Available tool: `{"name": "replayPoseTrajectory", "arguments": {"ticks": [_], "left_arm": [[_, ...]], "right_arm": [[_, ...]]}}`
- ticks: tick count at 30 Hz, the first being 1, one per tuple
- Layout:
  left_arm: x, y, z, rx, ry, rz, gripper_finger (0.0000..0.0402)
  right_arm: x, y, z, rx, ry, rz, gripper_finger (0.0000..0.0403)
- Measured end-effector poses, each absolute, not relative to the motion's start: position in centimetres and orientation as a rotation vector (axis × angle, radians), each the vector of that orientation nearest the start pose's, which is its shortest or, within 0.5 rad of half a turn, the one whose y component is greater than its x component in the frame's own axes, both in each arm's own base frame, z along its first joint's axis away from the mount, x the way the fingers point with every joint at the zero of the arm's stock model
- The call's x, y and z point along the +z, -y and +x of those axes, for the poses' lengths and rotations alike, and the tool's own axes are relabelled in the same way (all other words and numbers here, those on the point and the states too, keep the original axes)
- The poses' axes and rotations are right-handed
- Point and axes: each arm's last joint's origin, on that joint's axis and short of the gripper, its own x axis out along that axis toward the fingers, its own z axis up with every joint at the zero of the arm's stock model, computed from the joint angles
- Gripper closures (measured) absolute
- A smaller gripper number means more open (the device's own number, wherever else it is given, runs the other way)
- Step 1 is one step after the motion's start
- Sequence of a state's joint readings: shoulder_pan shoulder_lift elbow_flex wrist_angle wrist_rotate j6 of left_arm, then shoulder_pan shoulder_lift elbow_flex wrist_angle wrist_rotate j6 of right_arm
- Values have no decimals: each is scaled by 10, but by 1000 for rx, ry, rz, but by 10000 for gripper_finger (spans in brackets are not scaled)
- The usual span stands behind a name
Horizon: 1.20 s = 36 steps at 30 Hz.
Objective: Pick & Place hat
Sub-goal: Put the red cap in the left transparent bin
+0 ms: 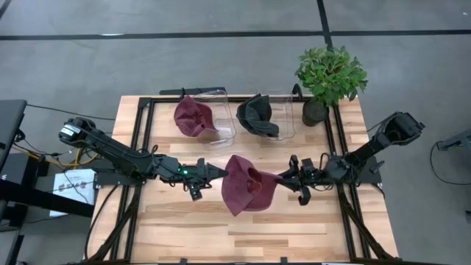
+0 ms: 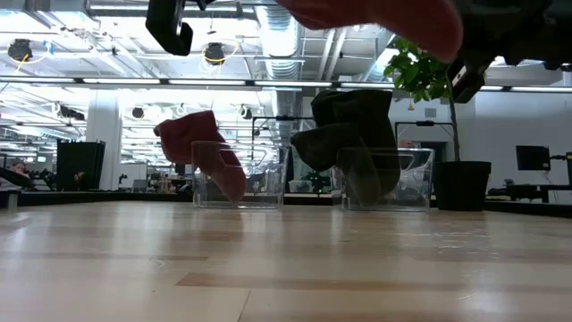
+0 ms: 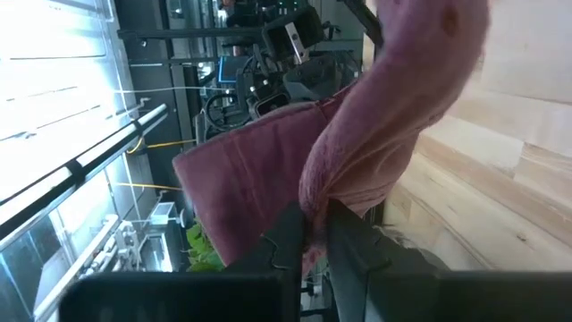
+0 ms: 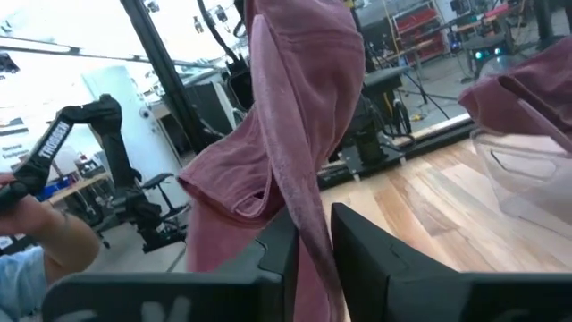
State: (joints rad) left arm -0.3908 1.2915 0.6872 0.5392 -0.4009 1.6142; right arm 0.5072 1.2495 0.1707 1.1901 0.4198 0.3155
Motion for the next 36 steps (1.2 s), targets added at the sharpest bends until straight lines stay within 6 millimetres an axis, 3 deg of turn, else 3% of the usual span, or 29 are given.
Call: {"name": "replayPoseTrajectory", "arguments": {"ticks": [6, 22, 30, 36], "left_arm": [[261, 94, 261, -22, -74, 1639, 375], [263, 100, 256, 40, -129, 1641, 375], [286, 89, 242, 198, -162, 1591, 375], [316, 65, 221, 376, -160, 1504, 375]], "right_arm": [[173, -86, 180, 81, 54, 376, 315], [160, -86, 180, 39, -68, 415, 185], [160, -86, 180, 38, -71, 413, 184], [160, -85, 180, 36, -71, 413, 195]]}}
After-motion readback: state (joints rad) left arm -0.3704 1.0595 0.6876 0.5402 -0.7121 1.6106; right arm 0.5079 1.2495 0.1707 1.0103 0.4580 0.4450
